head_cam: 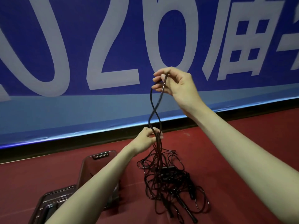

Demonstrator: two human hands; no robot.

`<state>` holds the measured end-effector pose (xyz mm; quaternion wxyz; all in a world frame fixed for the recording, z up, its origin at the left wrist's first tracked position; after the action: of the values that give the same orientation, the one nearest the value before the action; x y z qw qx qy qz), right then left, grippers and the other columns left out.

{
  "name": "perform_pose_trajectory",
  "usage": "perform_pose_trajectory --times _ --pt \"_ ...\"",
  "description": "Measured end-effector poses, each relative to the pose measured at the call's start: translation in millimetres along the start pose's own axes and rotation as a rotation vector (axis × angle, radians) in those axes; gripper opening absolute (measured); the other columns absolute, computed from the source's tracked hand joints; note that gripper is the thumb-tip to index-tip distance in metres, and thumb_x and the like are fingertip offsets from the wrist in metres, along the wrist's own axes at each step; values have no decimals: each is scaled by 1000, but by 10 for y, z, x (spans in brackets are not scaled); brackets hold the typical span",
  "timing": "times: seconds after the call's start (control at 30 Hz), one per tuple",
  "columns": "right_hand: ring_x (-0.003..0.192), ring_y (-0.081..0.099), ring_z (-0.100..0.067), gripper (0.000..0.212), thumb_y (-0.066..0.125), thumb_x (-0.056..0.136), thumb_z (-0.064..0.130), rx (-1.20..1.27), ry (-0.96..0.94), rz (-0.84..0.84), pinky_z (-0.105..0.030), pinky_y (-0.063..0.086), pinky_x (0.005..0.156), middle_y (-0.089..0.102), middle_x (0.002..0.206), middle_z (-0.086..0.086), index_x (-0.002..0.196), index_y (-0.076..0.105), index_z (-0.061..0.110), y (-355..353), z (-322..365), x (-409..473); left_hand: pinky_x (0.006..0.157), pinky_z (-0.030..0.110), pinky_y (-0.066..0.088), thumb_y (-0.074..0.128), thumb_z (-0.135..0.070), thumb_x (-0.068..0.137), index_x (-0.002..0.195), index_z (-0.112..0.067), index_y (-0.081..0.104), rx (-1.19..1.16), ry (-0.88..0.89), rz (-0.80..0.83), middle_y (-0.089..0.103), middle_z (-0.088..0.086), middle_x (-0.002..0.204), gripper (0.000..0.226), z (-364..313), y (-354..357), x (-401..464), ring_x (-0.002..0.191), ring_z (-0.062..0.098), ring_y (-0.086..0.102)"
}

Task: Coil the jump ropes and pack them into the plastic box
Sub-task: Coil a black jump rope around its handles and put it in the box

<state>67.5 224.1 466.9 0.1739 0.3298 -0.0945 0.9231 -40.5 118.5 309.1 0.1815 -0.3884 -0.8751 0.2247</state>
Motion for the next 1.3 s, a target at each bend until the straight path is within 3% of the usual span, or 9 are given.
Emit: perform_pose_trajectory --times 0.23,0.43,0.6,0.77,0.87,0.97,1.1,1.2,1.3 --pt "78 69 -19 22 45 101 0 42 45 -74 -31 58 83 65 90 -8 98 65 9 -177 -176 -33 84 30 48 53 -35 98 89 -11 67 293 -249 3 72 5 92 30 506 -107 -49 92 23 67" --pt "84 70 -16 25 53 96 -5 -23 142 -82 -27 56 86 69 91 -5 94 70 14 -342 -566 -107 48 23 44 44 -31 103 77 -13 55 80 -346 -215 49 2 69 33 570 -384 -112 59 16 48" --pt "73 69 -12 44 40 86 -24 -119 315 -68 -19 56 78 68 87 -15 80 70 8 -405 -1011 -190 38 14 29 42 -10 101 91 -9 60 -279 -255 -343 42 -8 52 21 206 -676 -82 39 2 35" --pt "62 66 -20 42 30 79 -21 -123 597 -159 -16 55 58 64 82 -18 71 65 1 -463 -1415 -266 41 12 30 42 -20 103 99 -16 63 38 -107 -380 50 -13 53 22 -164 -966 -150 38 3 37" --pt "63 58 -21 28 43 86 -8 -259 756 -77 -19 44 48 63 78 -14 74 65 5 -488 -1670 -383 50 21 35 49 -29 100 96 -18 59 294 -72 -399 56 -8 58 16 -276 -1035 -150 52 10 46" --pt "91 59 -23 13 56 87 5 -553 765 24 -26 43 68 63 94 -6 90 67 11 -487 -1781 -431 58 34 41 55 -35 96 89 -17 53 464 -33 -412 62 1 65 20 -326 -1063 -142 59 19 51" --pt "127 41 -15 58 69 82 8 -484 484 204 -22 33 93 46 134 -1 134 48 26 -316 -1540 -393 65 36 46 59 -37 93 84 -23 56 590 31 -313 62 -7 64 17 -439 -955 -123 66 17 57" --pt "120 51 -3 57 74 83 13 -253 481 461 -15 41 90 59 126 6 131 50 33 -33 -1436 -442 68 40 47 61 -36 92 81 -24 58 517 101 -243 60 -8 62 16 -547 -791 -108 65 14 55" --pt "83 67 -10 13 60 91 6 -247 444 472 -23 49 82 71 83 -1 95 64 17 117 -1458 -510 66 41 47 62 -34 92 81 -21 59 446 157 -286 58 -7 61 17 -637 -713 -103 61 14 51"
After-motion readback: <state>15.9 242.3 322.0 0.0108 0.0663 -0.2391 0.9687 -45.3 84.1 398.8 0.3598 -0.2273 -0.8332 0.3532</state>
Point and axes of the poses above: each hand's wrist, its own x-axis towards the middle knuckle, its own y-axis out of the palm, z = x × y, the point moved 2 cm from there along x, towards the middle knuckle
